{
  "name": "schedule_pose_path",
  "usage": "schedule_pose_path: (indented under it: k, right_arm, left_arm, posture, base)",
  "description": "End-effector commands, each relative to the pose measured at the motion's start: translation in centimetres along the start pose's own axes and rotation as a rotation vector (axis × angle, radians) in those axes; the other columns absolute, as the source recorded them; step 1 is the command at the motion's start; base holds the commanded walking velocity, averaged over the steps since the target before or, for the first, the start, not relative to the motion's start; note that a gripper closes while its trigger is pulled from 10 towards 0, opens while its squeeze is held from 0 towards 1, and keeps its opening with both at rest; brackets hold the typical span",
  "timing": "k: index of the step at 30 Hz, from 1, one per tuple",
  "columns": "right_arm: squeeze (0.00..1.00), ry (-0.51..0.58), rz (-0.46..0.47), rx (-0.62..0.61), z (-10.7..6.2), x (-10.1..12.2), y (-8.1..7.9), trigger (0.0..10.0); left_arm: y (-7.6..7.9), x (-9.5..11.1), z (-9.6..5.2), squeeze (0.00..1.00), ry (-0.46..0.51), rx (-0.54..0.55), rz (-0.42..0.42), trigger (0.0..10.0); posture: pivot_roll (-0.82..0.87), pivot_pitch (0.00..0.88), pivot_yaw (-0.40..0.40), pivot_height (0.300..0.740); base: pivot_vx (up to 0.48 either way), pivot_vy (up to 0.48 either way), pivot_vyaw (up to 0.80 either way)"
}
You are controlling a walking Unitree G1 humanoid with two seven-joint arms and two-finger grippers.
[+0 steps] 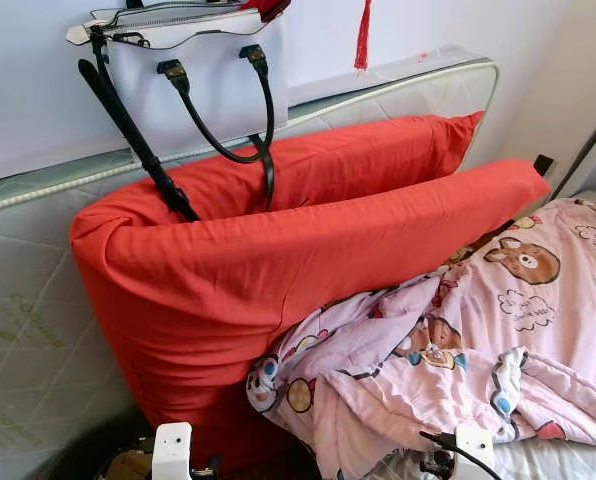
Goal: Clean up the room
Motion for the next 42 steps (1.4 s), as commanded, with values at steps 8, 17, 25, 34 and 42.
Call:
schedule_pose_path:
  k: [8,17,25,34,42]
  right_arm:
    - [0.00,-0.012,0.012,-0.017,-0.09,-0.40,0.55,10.0]
    - [0.00,-0.012,0.023,-0.022,-0.11,-0.46,0.65,10.0]
    - [0.00,-0.015,0.028,-0.029,-0.12,-0.51,0.84,10.0]
    - [0.00,-0.015,0.035,-0.031,-0.13,-0.54,0.93,10.0]
    - [0.00,-0.014,0.039,-0.033,-0.16,-0.61,0.98,10.0]
  left_arm:
    - [-0.60,-0.22,-0.13,0.00,-0.007,0.010,-0.015,10.0]
    - [-0.50,-0.25,-0.10,0.00,-0.013,0.001,-0.015,10.0]
    - [-0.46,-0.25,-0.10,0.00,-0.014,-0.001,-0.013,10.0]
    - [-0.41,-0.28,-0.09,0.00,-0.016,-0.003,-0.012,10.0]
    - [-0.37,-0.32,-0.09,0.00,-0.018,-0.004,-0.009,10.0]
  posture:
    - [-0.02,0.000,-0.055,0.740]
    - [-0.02,0.000,-0.049,0.740]
    - [-0.02,0.000,-0.049,0.740]
    - [-0.02,0.000,-0.050,0.740]
    - [-0.02,0.000,-0.051,0.740]
  base:
    - [-0.153,0.000,0.00]
    - [-0.265,0.000,0.00]
    - [-0.280,0.000,0.00]
    - [-0.281,0.000,0.00]
    - [-0.278,0.000,0.00]
Point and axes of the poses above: a point about 5 cm out from each wrist's last joint towards the gripper, its own z axis pointing out of the wrist towards the gripper, its own x axis along the axis of the wrist's last joint, y = z × x, the point moved 6 cm from there along z, pointing out of the wrist towards the gripper, and after that the axes turned 13 degrees about -z, right-handed, at the moved point
